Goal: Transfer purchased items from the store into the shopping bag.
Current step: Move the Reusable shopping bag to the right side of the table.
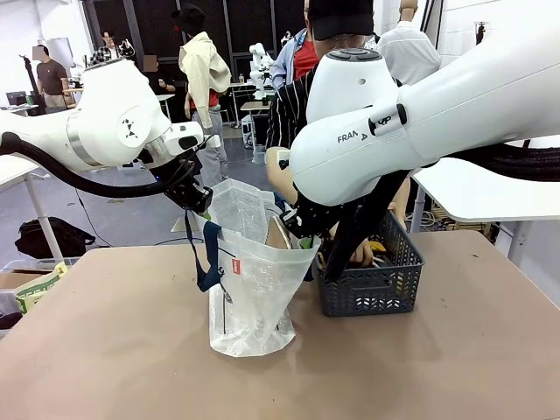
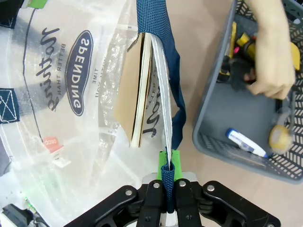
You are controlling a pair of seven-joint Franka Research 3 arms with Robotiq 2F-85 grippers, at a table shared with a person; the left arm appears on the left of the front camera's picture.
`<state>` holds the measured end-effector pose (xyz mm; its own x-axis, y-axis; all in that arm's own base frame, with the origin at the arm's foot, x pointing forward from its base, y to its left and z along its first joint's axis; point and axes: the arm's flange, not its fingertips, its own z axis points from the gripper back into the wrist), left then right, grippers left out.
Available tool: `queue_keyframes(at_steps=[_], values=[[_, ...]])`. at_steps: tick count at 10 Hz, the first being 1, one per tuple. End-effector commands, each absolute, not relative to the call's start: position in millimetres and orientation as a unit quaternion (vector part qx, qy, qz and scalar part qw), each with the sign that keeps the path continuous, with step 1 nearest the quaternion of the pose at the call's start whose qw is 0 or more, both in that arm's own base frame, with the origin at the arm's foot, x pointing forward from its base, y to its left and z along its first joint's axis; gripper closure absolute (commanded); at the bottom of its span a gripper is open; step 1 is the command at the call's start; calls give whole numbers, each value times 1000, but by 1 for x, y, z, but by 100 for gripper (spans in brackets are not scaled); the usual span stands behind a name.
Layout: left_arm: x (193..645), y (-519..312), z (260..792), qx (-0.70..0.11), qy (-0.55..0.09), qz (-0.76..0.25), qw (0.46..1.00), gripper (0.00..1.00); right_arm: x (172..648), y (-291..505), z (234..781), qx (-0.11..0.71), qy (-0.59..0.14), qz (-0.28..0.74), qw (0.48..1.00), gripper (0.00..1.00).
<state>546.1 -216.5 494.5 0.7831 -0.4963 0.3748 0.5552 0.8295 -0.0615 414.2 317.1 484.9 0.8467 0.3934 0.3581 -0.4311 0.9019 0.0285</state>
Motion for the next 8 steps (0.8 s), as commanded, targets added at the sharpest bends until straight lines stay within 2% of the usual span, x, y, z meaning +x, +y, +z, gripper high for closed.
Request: queue_keyframes(at_steps=[1,8], values=[[546,-215,495,-83,-180,-278,940,100,416,317,486,64,-179,219,957,100],[546,-215,495,-83,-180,-278,940,100,416,317,486,64,-179,219,957,100]])
